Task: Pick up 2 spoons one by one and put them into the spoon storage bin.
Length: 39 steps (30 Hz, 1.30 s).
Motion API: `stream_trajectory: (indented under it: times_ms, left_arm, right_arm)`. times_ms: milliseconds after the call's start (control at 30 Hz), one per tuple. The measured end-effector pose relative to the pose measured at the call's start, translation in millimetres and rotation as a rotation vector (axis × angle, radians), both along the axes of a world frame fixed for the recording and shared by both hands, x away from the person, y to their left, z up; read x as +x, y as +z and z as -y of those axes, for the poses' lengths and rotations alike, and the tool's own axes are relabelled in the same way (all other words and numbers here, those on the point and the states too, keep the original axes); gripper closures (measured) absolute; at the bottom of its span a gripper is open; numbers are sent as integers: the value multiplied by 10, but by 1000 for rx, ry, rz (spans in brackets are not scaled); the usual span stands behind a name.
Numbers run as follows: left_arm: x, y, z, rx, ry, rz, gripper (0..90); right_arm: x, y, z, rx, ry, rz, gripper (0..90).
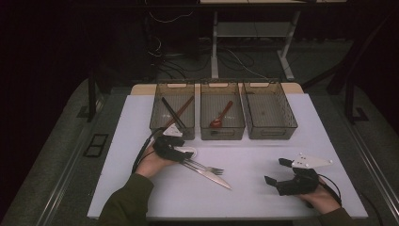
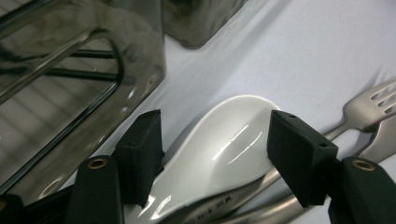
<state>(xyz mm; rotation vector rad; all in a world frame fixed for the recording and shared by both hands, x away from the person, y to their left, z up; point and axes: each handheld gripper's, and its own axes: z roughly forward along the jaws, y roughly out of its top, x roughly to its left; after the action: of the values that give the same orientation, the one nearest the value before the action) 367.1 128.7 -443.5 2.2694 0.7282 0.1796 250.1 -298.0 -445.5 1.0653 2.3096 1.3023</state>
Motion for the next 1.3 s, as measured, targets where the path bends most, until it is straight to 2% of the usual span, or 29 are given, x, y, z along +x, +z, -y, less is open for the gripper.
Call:
stream_trajectory:
  times_ms: [167, 300, 433, 700, 833, 1000, 1200, 1300]
  left_arm:
    - [-6, -2, 46, 8, -20, 11, 367]
    - [-33, 23, 71, 46, -21, 26, 431]
    - [-43, 41, 58, 55, -16, 15, 499]
    - [-61, 65, 65, 91, -36, 30, 591]
    - [-71, 70, 57, 94, -47, 31, 625]
    - [-76, 80, 44, 87, -69, 23, 716]
    - [-86, 91, 66, 68, -109, 17, 768]
    - [-88, 107, 67, 55, -112, 22, 801]
  right_arm:
    - [0, 1, 2, 3, 0, 0, 90]
    - [0, 0, 1, 1, 1, 0, 90]
    - [-5, 8, 2, 3, 2, 1, 91]
    - [-5, 9, 5, 4, 2, 0, 90]
    - [-2, 8, 4, 4, 2, 0, 90]
    - [-3, 8, 3, 3, 3, -1, 90]
    - [-3, 8, 6, 3, 1, -3, 90]
    - [-4, 10, 7, 4, 2, -2, 90]
